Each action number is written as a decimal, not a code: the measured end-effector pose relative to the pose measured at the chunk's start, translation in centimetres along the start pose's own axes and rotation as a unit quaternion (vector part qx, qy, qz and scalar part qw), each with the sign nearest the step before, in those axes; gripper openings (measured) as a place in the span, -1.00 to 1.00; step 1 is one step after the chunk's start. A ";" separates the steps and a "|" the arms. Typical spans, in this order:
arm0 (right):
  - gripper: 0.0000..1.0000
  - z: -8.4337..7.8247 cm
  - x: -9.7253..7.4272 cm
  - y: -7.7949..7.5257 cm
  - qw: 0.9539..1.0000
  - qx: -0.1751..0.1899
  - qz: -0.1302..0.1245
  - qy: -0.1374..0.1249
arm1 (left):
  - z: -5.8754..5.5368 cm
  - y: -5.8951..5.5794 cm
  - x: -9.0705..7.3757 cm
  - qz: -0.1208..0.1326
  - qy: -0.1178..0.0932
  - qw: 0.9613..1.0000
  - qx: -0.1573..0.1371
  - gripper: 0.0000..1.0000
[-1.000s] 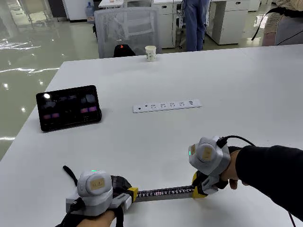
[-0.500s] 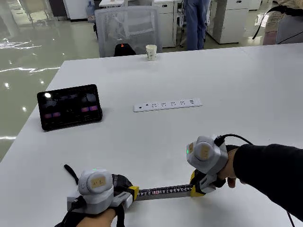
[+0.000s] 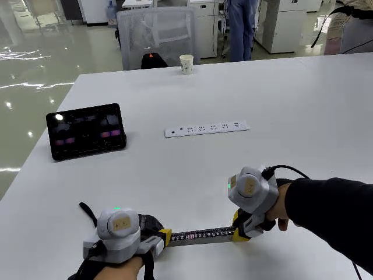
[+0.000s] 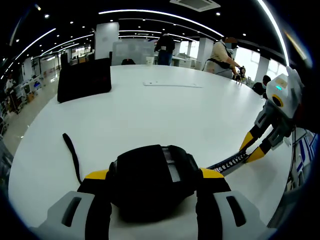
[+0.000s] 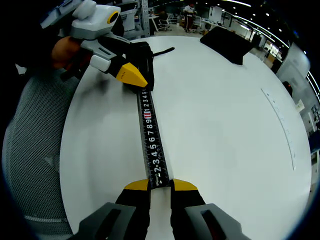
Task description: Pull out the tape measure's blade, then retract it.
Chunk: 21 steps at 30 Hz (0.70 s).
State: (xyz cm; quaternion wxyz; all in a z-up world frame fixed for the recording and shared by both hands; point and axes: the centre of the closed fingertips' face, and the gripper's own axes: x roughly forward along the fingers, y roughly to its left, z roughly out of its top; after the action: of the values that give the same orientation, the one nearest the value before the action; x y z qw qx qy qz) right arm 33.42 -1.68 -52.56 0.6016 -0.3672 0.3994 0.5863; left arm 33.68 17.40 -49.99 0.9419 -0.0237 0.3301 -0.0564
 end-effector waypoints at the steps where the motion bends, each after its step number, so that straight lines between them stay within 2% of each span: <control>1: -0.77 0.0 0.0 0.0 1.000 0.000 0.000 0.000 | 0.0 0.0 0.0 0.000 0.000 1.000 0.000 0.28; 21: -0.77 0.7 0.3 0.0 1.000 0.012 -0.002 -0.007 | 0.0 0.0 -0.1 -0.002 0.002 1.000 -0.002 0.27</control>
State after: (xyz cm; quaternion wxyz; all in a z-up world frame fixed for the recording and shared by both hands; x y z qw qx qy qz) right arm 33.49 -0.94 -52.59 0.6097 -0.3570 0.4015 0.5828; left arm 33.64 17.46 -49.90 0.9411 -0.0265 0.3321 -0.0579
